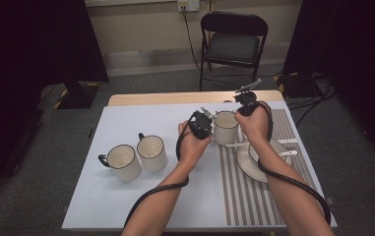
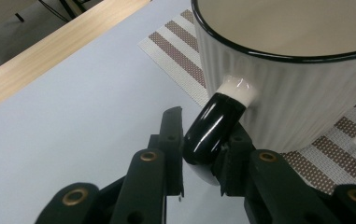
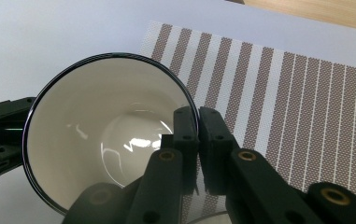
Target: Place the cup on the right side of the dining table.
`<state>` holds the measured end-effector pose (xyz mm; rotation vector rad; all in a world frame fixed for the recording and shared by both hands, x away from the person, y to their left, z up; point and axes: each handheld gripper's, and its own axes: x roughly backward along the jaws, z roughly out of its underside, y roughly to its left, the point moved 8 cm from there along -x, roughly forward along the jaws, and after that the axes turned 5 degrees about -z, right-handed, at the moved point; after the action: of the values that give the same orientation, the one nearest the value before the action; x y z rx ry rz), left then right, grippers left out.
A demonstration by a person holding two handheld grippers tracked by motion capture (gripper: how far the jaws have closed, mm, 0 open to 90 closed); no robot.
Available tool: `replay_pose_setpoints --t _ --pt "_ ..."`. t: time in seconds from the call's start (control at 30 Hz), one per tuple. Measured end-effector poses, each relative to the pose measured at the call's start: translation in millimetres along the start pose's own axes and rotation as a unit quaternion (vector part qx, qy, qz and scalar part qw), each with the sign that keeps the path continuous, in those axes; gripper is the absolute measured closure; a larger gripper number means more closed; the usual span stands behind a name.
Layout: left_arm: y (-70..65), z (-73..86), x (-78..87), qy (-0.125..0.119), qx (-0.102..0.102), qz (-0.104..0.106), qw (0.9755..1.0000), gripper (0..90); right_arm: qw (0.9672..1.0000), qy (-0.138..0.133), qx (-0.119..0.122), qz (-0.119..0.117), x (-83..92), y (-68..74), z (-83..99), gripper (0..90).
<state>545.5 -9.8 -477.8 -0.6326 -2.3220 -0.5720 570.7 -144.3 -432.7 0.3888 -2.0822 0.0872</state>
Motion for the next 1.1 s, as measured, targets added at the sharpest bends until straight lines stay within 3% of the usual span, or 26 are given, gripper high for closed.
replay_pose_setpoints --t 0.4,1.1 --pt "1.8 2.4 -3.4 0.001 -0.001 -0.007 1.0000 75.0 1.0000 0.001 0.002 0.002 0.7 3.1 1.9 86.0" --pt "0.3 6.8 -2.7 -0.002 0.004 0.006 1.0000 74.8 1.0000 0.007 0.004 -0.001 0.5 5.5 5.4 85.5"
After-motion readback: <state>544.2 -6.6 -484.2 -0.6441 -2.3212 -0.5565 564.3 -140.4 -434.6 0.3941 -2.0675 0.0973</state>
